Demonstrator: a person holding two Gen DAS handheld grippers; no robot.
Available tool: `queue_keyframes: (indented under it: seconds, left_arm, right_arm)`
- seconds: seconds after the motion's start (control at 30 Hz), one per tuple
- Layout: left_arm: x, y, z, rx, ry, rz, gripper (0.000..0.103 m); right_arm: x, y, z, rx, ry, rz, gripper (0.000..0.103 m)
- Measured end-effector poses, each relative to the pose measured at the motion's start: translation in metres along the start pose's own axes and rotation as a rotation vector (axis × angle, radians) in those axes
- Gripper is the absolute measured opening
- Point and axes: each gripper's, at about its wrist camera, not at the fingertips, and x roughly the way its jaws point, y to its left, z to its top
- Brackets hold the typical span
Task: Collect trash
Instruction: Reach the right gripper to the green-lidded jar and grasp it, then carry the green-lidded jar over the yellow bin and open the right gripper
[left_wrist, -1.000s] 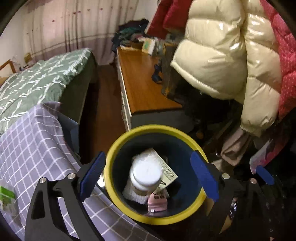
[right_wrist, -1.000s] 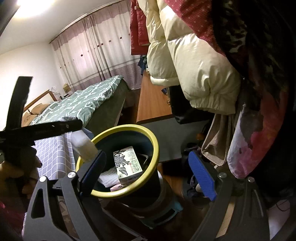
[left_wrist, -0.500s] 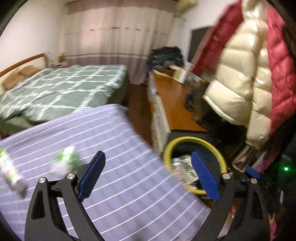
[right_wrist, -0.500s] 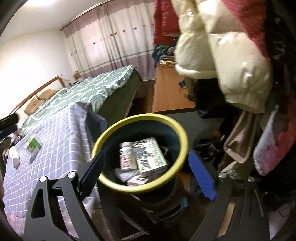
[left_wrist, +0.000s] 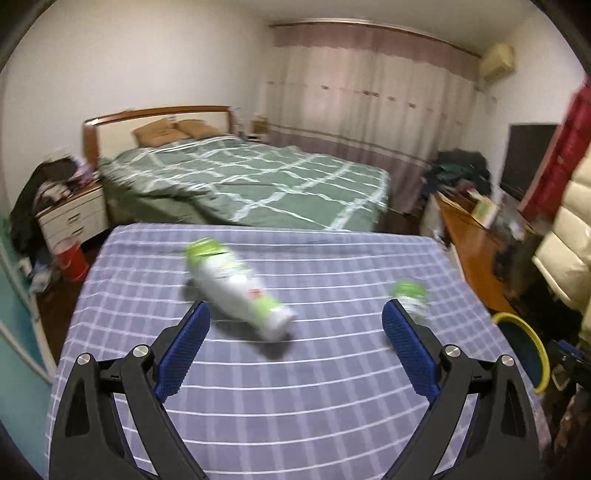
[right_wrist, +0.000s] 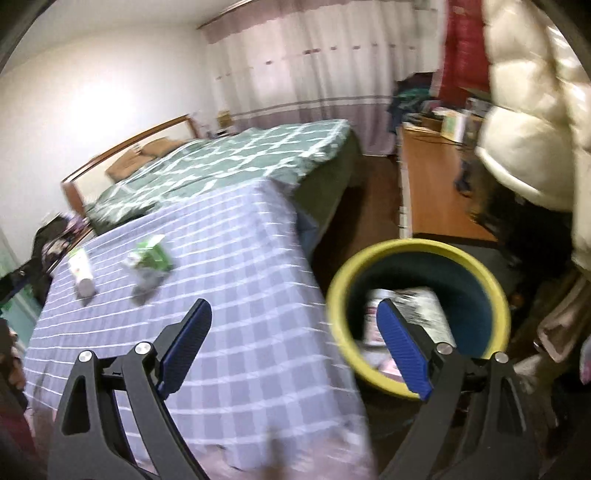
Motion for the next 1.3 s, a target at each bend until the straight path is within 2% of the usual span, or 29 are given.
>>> queue_keyframes:
  seconds: [0.1,0.3,0.43,0.53,0.63,0.77,1.1,1.13,1.17,1.2,1.3]
  left_arm:
    - [0.001,0.024,-0.005,-0.054,-0.018,0.022,0.093]
    - [0.007,0.051,-0.009,-0.129,0.001,0.016,0.093]
    - [0.007,0.055,-0.013,-0.154,0.012,0.002,0.093]
    - [0.011,0.047,-0.014,-0.153,0.020,-0.004,0.093]
    - [0.012,0.040,-0.015,-0.144,0.032,-0.009,0.094]
    - [0.013,0.035,-0.016,-0.135,0.040,-0.025,0.094]
    - [0.014,0.031,-0.019,-0.126,0.051,-0.037,0.094]
    - [0.015,0.031,-0.019,-0.125,0.051,-0.037,0.094]
    - [0.014,0.031,-0.019,-0.126,0.051,-0.036,0.094]
    - [0.015,0.031,-0.020,-0.126,0.052,-0.037,0.094]
    - [0.016,0.031,-0.020,-0.121,0.057,-0.038,0.094]
  right_arm:
    - [0.018,0.040,0.012,-0.049,0.037,0.082,0.086]
    - [0.049,0.118,0.031,-0.144,0.070,0.181,0.086]
    - [0.078,0.158,0.037,-0.188,0.097,0.221,0.086]
    - [0.108,0.182,0.043,-0.263,0.124,0.201,0.086]
    - [0.131,0.190,0.045,-0.322,0.167,0.187,0.091]
    - [0.154,0.191,0.043,-0.392,0.185,0.152,0.092]
    - [0.183,0.191,0.043,-0.420,0.243,0.213,0.093]
    - [0.185,0.190,0.043,-0.416,0.251,0.219,0.091]
    - [0.187,0.190,0.042,-0.415,0.263,0.220,0.082]
    - [0.189,0.190,0.042,-0.415,0.272,0.217,0.079]
    - [0.189,0.188,0.041,-0.397,0.277,0.213,0.079]
